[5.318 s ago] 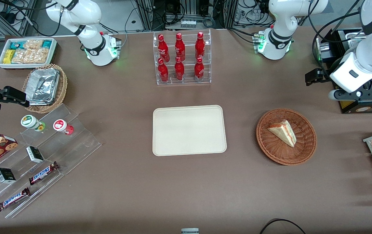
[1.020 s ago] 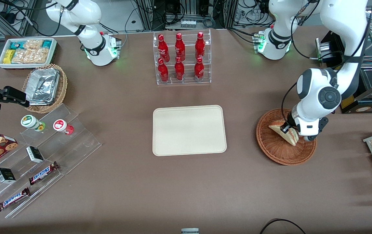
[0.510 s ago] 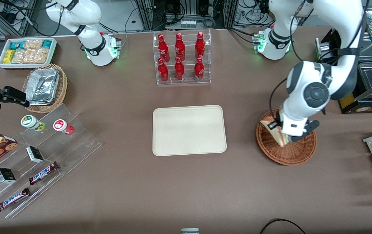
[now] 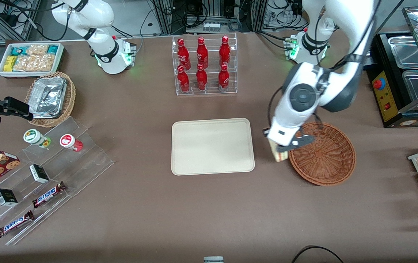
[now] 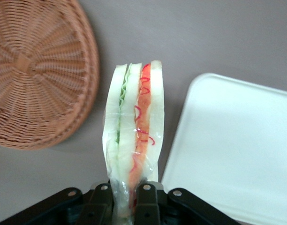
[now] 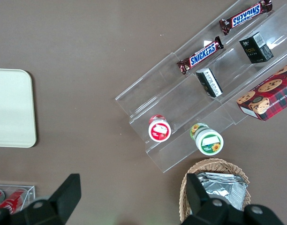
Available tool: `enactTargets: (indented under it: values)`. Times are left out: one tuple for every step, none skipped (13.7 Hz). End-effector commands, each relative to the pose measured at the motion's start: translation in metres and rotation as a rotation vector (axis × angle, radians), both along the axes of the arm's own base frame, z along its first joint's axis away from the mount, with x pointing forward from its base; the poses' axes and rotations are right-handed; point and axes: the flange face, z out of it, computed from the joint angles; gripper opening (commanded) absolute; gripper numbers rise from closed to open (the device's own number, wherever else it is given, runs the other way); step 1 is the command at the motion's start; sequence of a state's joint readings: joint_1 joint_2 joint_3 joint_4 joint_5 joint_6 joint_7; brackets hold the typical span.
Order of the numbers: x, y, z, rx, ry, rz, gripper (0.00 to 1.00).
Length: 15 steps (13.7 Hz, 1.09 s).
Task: Place sandwich from basket to tray
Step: 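Lift the sandwich with the left gripper and carry it over the tray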
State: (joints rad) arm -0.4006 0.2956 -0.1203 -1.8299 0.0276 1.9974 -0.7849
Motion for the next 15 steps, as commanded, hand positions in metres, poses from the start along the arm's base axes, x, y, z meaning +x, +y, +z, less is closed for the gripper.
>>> enactTargets:
  values:
    - [0.012, -0.047, -0.008, -0.005, 0.030, -0.060, 0.00]
    - [0.010, -0.063, -0.012, -0.009, 0.028, -0.082, 0.00]
    - [0.007, -0.079, -0.016, -0.018, 0.030, -0.100, 0.00]
    - [0.005, -0.093, -0.020, -0.035, 0.038, -0.110, 0.00]
    - [0.004, -0.110, -0.025, -0.048, 0.040, -0.126, 0.00]
    - [0.003, -0.123, -0.031, -0.051, 0.040, -0.141, 0.00]
    - [-0.001, -0.136, -0.039, -0.053, 0.044, -0.156, 0.00]
    - [-0.006, -0.149, -0.045, -0.061, 0.049, -0.167, 0.00]
    - [-0.009, -0.162, -0.051, -0.077, 0.059, -0.175, 0.00]
    - [-0.009, -0.170, -0.056, -0.084, 0.063, -0.179, 0.00]
    - [-0.011, -0.178, -0.062, -0.088, 0.064, -0.189, 0.00]
    - [-0.014, -0.188, -0.067, -0.113, 0.067, -0.190, 0.00]
    - [-0.017, -0.197, -0.073, -0.140, 0.060, -0.196, 0.00]
    - [-0.022, -0.205, -0.080, -0.152, 0.053, -0.197, 0.00]
    - [-0.029, -0.215, -0.087, -0.157, 0.050, -0.199, 0.00]
